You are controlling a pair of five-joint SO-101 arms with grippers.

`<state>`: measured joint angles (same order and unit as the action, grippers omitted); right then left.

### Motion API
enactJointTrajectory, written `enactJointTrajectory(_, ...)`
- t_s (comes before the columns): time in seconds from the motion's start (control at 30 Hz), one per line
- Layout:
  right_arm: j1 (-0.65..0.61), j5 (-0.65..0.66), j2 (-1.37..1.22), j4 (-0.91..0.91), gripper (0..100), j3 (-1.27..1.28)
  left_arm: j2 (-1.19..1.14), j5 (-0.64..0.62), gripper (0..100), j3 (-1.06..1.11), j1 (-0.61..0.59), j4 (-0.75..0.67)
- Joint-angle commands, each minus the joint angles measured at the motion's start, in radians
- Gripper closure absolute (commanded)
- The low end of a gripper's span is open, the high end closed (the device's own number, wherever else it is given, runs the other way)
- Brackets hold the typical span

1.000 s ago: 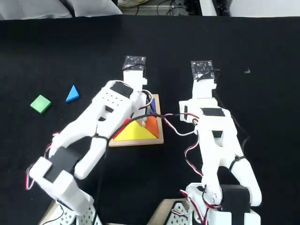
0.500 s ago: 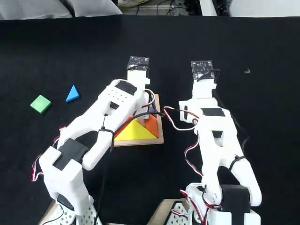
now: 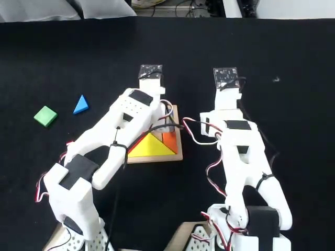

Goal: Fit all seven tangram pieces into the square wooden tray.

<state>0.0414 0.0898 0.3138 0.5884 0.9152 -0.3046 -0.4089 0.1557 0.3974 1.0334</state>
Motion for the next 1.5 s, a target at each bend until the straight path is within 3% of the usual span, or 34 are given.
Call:
enactJointTrajectory(0.0,0.011,0.008,0.002,-0.020,98.7,-0.022,0.057,0.092,75,-0.136,-0.104,0.095)
enactJointTrajectory(0.13,0.008,0.008,0.002,-0.020,98.7,-0.022,0.160,0.327,75,-0.277,-0.277,0.330)
enactJointTrajectory(0.23,0.005,0.008,0.002,-0.020,98.7,-0.025,0.209,0.522,75,-0.341,-0.441,0.423)
enactJointTrajectory(0.4,0.008,0.008,0.002,-0.020,98.7,-0.024,0.224,0.763,75,-0.371,-0.722,0.425)
enactJointTrajectory(0.6,0.005,0.008,0.002,-0.020,98.7,-0.022,0.222,0.898,75,-0.305,-0.909,0.364)
enactJointTrajectory(0.8,0.005,0.008,0.002,-0.020,98.7,-0.022,0.120,1.008,64,-0.229,-0.957,0.192)
enactJointTrajectory(0.93,0.005,0.008,0.002,-0.020,98.7,-0.022,-0.009,1.088,64,-0.291,-0.958,0.161)
enactJointTrajectory(1.17,0.005,0.008,0.002,-0.020,98.7,-0.022,-0.278,1.126,64,-0.547,-0.978,0.170)
enactJointTrajectory(1.33,0.005,0.008,0.002,-0.020,98.7,-0.022,-0.410,1.300,64,-0.647,-0.981,0.242)
enactJointTrajectory(1.47,0.005,0.008,0.002,-0.020,98.7,-0.022,-0.462,1.366,72,-0.727,-0.980,0.310)
